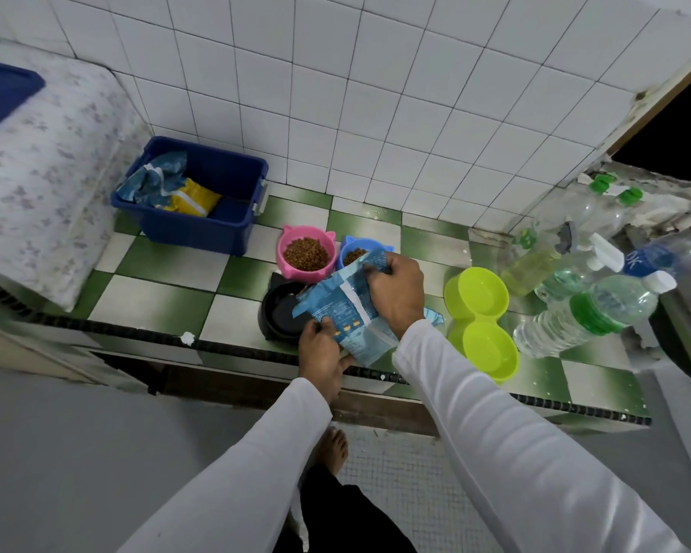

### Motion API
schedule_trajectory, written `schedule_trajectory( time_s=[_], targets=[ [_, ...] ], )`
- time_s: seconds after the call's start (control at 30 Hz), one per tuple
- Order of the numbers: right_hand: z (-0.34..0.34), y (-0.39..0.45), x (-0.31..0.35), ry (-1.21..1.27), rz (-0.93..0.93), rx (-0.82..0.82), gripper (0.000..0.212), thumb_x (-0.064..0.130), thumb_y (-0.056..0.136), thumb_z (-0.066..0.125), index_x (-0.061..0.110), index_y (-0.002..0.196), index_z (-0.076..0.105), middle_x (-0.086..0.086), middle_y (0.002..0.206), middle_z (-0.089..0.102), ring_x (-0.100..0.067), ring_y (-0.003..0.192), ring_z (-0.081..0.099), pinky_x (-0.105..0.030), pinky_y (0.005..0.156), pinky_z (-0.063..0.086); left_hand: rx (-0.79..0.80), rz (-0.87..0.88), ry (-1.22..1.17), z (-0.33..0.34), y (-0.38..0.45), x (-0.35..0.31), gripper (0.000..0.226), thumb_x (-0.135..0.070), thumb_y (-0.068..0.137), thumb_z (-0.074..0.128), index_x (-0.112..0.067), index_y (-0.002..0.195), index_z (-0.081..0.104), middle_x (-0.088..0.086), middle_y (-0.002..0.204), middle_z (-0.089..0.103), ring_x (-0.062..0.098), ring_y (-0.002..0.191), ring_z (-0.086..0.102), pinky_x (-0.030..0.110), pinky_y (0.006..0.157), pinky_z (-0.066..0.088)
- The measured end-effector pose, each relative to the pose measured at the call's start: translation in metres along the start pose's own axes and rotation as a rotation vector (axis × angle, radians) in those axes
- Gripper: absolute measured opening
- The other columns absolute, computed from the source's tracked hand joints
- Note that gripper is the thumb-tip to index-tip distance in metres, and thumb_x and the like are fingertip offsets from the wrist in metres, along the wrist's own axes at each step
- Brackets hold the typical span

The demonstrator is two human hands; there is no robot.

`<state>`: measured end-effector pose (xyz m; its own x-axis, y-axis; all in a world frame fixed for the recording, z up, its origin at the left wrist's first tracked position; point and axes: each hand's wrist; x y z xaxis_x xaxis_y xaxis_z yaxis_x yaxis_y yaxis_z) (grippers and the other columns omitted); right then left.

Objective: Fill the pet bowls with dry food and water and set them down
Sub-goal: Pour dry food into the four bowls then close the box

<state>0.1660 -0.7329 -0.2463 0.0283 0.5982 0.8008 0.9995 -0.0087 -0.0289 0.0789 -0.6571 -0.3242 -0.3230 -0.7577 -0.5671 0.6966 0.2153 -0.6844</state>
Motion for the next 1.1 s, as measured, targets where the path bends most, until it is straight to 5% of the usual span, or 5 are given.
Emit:
schedule_trajectory(
  time_s=[0.2,0.37,0.5,0.8,1.1],
  targets=[
    [0.011,0.001,0.013,-0.157,-0.069,0.093,0.016,0.010,0.088,0.057,0.010,0.077,0.069,-0.005,0.075,0.069,-0.023,0.071,0.058,-0.028,0.064,0.041,-0.004,-0.051,-0.074,-0.002,0.009,0.007,0.030,-0.024,0.111,0.042,-0.017,0.140,0.050,0.017,0.132,0.066,0.035,0.114,0.068,0.043,0.064,0.062],
    [0.024,0.003,0.018,-0.239,-0.133,0.141,0.017,0.015,0.085,0.055,0.010,0.073,0.066,-0.007,0.071,0.067,-0.028,0.070,0.060,-0.038,0.071,0.053,-0.017,-0.074,-0.119,-0.001,0.013,0.008,0.033,-0.019,0.110,0.041,-0.018,0.142,0.048,0.019,0.132,0.063,0.039,0.115,0.065,0.049,0.076,0.059],
    [0.030,0.006,0.021,-0.293,-0.143,0.169,0.017,0.016,0.088,0.054,0.012,0.073,0.060,-0.006,0.073,0.065,-0.027,0.069,0.056,-0.033,0.069,0.046,-0.012,-0.085,-0.143,-0.003,0.017,0.008,0.033,-0.020,0.110,0.042,-0.019,0.142,0.049,0.019,0.133,0.062,0.039,0.117,0.063,0.053,0.086,0.058],
    [0.043,0.011,0.024,-0.375,-0.162,0.203,0.017,0.015,0.092,0.054,0.005,0.090,0.067,-0.013,0.085,0.069,-0.030,0.074,0.055,-0.031,0.069,0.040,-0.016,-0.133,-0.168,-0.003,0.022,0.007,0.030,-0.018,0.110,0.041,-0.018,0.135,0.058,0.013,0.121,0.069,0.036,0.117,0.064,0.046,0.083,0.059],
    [0.044,0.016,0.024,-0.386,-0.186,0.222,0.011,0.015,0.090,0.057,0.009,0.083,0.064,-0.013,0.080,0.069,-0.031,0.073,0.061,-0.036,0.067,0.051,-0.010,-0.156,-0.174,-0.002,0.024,0.006,0.029,-0.017,0.108,0.047,-0.020,0.134,0.060,0.011,0.117,0.072,0.031,0.109,0.069,0.042,0.074,0.061]
  ],
)
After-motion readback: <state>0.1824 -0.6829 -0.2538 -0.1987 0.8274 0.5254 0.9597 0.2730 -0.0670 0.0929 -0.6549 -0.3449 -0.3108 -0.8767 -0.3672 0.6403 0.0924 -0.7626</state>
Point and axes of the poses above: each hand's wrist, its own y-axis towards the middle knuckle, its own z-axis out of the palm, x = y × z
